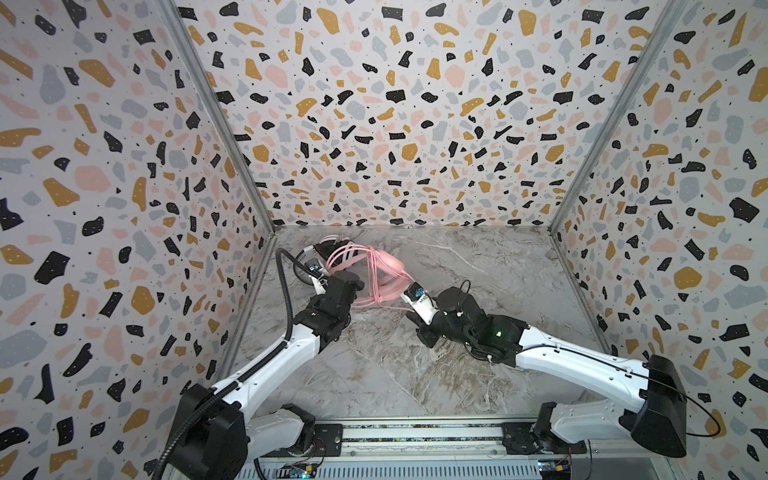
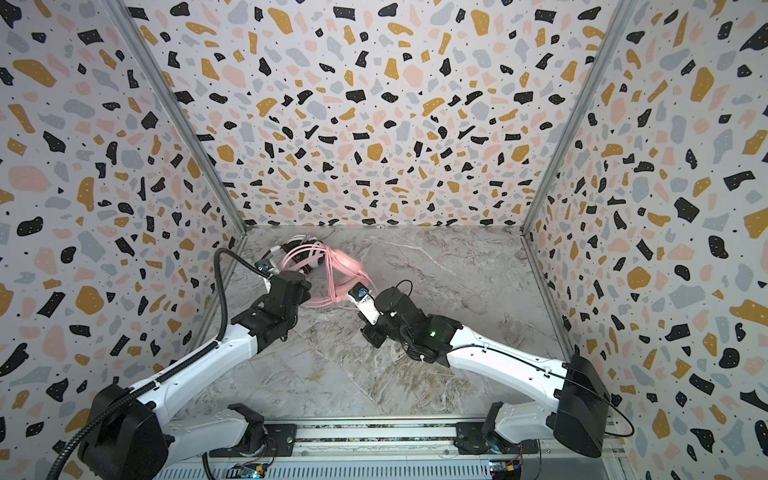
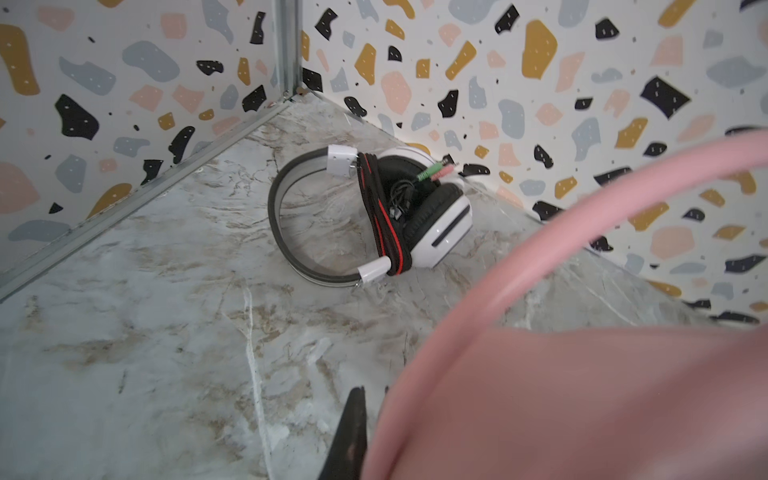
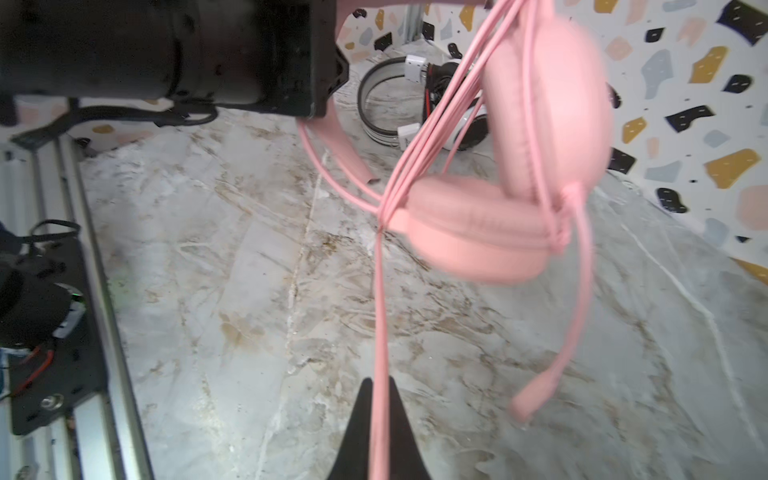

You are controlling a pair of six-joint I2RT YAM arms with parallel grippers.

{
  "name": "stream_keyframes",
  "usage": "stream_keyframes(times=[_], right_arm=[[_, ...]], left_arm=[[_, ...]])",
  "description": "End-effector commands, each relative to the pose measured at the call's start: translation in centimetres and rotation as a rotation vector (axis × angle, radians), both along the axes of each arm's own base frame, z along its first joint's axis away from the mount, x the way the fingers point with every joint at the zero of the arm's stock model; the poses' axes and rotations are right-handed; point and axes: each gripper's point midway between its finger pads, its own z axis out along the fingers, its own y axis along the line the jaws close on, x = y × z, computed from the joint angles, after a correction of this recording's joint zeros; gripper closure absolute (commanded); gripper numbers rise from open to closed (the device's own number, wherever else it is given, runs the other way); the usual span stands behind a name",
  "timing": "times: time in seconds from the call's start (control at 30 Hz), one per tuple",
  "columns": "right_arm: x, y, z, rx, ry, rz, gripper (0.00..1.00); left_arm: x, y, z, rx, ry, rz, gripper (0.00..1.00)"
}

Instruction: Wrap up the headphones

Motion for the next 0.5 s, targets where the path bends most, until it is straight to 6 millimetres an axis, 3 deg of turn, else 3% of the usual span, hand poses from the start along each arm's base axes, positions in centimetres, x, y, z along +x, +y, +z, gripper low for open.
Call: stream_keyframes(times=[0.0, 0.13, 0.27, 0.47], right_arm=[[2.3, -1.2, 3.3, -0.054, -0.107, -0.065, 0.93], [4.5, -1.7, 4.8, -0.094, -0.164, -0.124, 0.93], [6.1, -2.3, 5.3, -0.128, -0.204, -0.172, 0.93], [7.5, -2.8, 5.6, -0.127, -0.222, -0.203, 0.93]], left_arm=[[0.7, -0.7, 2.6, 0.079, -0.104, -0.040, 1.00], [0.3, -2.8, 1.9, 0.089, -0.073, -0.180, 1.00], [-0.4, -6.6, 1.5, 0.109, -0.066, -0.435, 1.00], [-2.0, -10.3, 0.4, 0.074, -0.046, -0.687, 1.00]])
